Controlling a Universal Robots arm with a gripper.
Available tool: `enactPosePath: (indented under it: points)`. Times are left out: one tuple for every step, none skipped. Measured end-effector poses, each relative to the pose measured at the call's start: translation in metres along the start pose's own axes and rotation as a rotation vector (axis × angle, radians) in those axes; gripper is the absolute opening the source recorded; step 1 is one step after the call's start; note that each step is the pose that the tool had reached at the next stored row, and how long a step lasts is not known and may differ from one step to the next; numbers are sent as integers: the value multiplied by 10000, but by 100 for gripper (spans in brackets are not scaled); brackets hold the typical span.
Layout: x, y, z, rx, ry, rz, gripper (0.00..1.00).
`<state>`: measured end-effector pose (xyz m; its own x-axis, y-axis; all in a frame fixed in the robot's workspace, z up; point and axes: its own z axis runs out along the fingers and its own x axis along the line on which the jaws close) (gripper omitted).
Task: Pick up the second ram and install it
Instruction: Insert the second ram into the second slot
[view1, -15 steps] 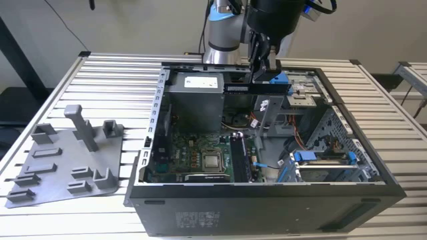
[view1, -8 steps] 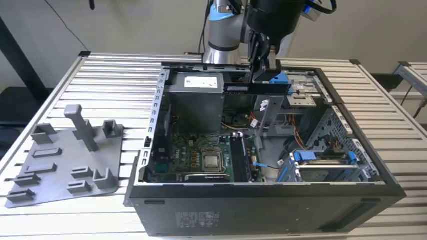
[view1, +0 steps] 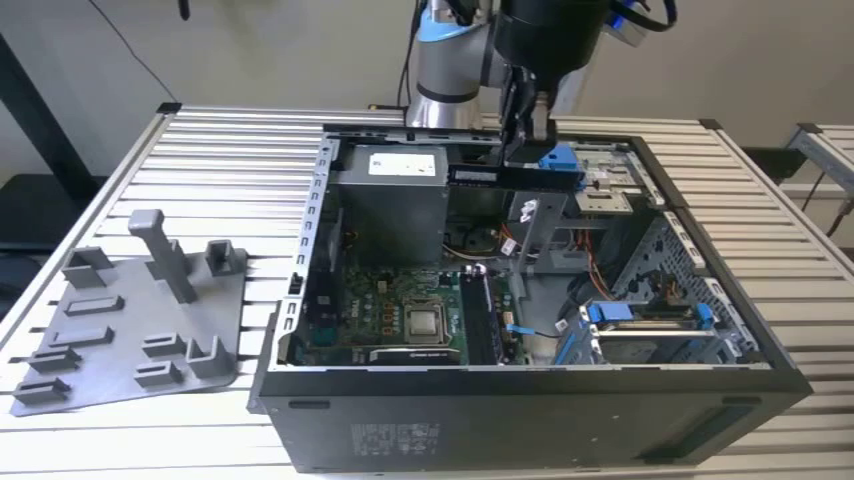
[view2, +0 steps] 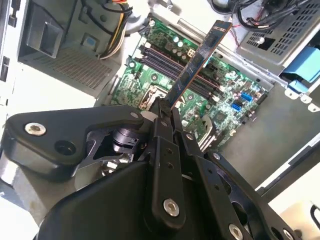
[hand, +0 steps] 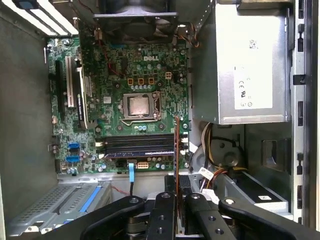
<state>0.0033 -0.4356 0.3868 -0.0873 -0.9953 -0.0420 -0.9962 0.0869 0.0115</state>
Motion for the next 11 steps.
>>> enactPosePath:
  points:
    - [0, 0, 0, 5, -1, 123, 14]
    - [0, 0, 0, 10, -3, 242, 14]
    - [0, 0, 0, 16, -4, 374, 14]
    - [0, 0, 0, 25, -7, 599, 14]
    - [0, 0, 0, 29, -8, 689, 14]
    - [0, 0, 0, 32, -8, 764, 14]
    - [0, 0, 0, 36, -9, 837, 14]
    - [0, 0, 0, 38, -10, 909, 14]
    - [0, 0, 0, 41, -11, 971, 14]
    - [0, 0, 0, 44, -11, 1024, 14]
    - [0, 0, 0, 46, -12, 1078, 14]
